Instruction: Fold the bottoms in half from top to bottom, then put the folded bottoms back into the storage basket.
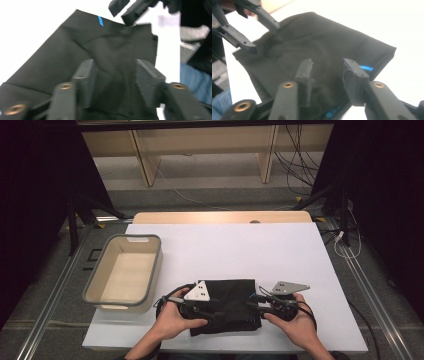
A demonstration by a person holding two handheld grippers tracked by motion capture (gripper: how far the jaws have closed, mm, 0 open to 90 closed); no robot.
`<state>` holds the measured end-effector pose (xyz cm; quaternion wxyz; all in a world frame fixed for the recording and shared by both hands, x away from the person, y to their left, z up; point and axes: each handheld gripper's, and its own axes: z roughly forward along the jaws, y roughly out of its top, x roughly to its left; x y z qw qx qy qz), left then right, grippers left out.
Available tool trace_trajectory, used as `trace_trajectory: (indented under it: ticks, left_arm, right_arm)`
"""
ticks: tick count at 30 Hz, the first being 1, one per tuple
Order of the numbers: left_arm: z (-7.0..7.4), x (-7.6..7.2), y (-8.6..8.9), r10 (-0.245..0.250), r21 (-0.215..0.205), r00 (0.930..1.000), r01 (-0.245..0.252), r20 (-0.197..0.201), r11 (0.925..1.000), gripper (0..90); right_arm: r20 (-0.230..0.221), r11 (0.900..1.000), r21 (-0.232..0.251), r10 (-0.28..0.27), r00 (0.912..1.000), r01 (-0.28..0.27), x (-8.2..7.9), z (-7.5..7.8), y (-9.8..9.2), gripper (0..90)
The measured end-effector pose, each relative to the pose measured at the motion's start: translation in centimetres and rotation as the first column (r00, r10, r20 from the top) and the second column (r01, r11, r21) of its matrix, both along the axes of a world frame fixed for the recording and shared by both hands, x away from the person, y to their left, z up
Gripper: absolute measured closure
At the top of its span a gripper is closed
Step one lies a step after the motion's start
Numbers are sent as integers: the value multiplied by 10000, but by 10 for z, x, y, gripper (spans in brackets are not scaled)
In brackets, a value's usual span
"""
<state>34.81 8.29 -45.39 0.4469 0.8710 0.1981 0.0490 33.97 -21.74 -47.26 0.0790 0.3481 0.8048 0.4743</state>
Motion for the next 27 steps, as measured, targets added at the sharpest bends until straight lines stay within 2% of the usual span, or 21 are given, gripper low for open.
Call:
trace_trajectory:
  ticks: [2, 3, 4, 6, 13, 19, 25, 27]
  left_arm:
    - [1, 2, 2, 384, -215, 9993, -384, 24, 9990, 325]
    - [1, 2, 2, 384, -215, 9993, -384, 24, 9990, 297]
    - [2, 4, 3, 769, -296, 9970, -767, 46, 9966, 265]
    - [2, 5, 5, 1073, -376, 9941, -1067, 137, 9936, 234]
    - [3, 7, 9, 1453, -422, 9884, -1435, 438, 9887, 198]
    - [3, 8, 11, 1812, -438, 9822, -1791, 486, 9829, 193]
    - [3, 10, 15, 2257, -482, 9732, -2236, 433, 9735, 195]
    - [3, 11, 16, 2293, -412, 9724, -2276, 425, 9729, 197]
  right_arm:
    - [209, 9998, 92, -172, 9996, 171, 0, 1, -4, 518]
    - [272, 9996, 140, -252, 9993, 249, 1, 1, -6, 502]
    - [217, 9992, 142, -374, 9991, 371, 1, 1, -8, 486]
    - [251, 9982, 172, -581, 9980, 577, 2, 0, -11, 468]
    - [338, 9962, 261, -834, 9959, 825, 3, 1, -14, 439]
    - [357, 9952, 308, -936, 9950, 926, 3, 1, -15, 427]
    - [520, 9935, 372, -1096, 9926, 1078, 4, 2, -16, 378]
    - [544, 9932, 381, -1121, 9922, 1101, 4, 2, -16, 356]
